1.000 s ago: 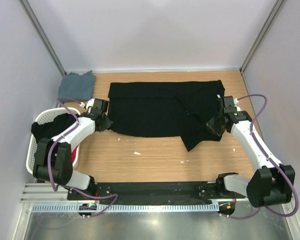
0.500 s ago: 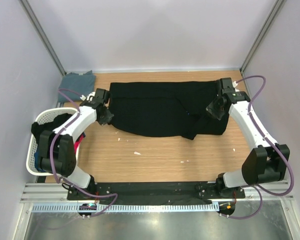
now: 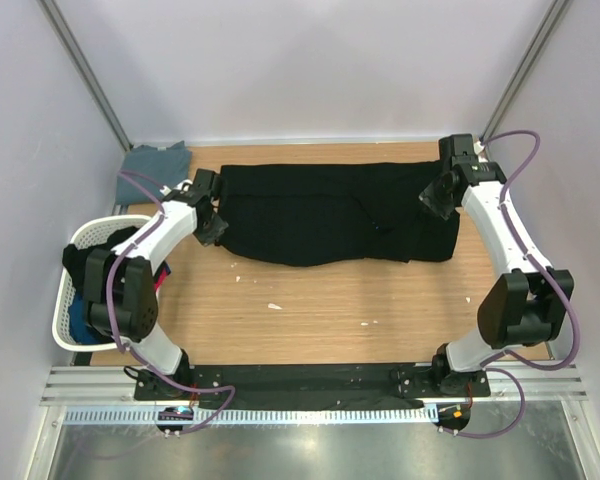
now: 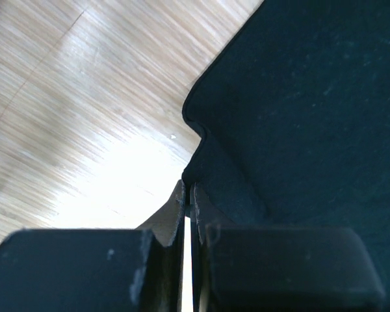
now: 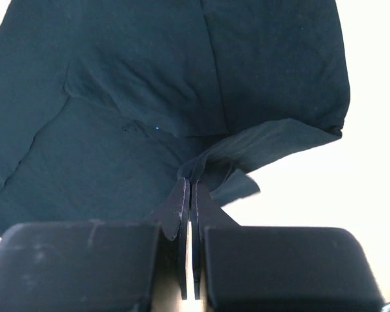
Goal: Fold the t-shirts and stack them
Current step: Fold the tshirt
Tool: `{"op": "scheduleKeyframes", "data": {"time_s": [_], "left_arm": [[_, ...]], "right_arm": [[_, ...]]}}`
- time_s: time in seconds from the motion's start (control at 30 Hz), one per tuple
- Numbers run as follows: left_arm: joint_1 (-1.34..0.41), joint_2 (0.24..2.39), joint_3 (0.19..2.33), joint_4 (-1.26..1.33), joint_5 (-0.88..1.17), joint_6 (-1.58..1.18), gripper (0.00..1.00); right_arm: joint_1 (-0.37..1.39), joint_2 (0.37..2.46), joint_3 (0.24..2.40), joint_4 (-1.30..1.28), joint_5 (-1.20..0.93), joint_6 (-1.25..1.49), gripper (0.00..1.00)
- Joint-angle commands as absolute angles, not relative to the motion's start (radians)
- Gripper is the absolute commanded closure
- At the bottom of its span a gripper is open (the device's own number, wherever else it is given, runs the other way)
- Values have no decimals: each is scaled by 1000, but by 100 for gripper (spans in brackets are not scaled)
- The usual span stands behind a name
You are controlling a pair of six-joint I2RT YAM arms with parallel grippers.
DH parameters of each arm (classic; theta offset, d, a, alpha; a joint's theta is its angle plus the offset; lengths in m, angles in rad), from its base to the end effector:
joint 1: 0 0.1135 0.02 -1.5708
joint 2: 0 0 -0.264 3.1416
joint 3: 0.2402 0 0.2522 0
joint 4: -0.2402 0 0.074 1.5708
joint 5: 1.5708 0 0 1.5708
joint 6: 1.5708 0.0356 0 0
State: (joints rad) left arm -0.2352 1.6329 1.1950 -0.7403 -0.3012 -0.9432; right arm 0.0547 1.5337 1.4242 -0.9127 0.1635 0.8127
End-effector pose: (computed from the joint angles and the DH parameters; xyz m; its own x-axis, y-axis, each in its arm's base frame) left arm 0.3185 -0.0655 0.2277 -0.6184 -0.6467 -0.4465 -0.6614 0.7351 -0.1487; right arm 0.3170 0.0116 0.3171 -0.5634 0.6867 -0.4594 0.6399 0.7144 0.2832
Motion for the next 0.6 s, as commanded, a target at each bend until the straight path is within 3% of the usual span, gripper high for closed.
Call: {"op": "scheduleKeyframes", "data": {"time_s": [0.0, 0.57], "left_arm": [[-230, 1643, 1247, -762, -347, -965, 100], [-190, 1716, 1318, -758, -373, -979, 100]], "right_arm": [[51, 1551, 1483, -902, 179, 784, 99], [40, 1762, 1683, -907, 173, 745, 99]]}}
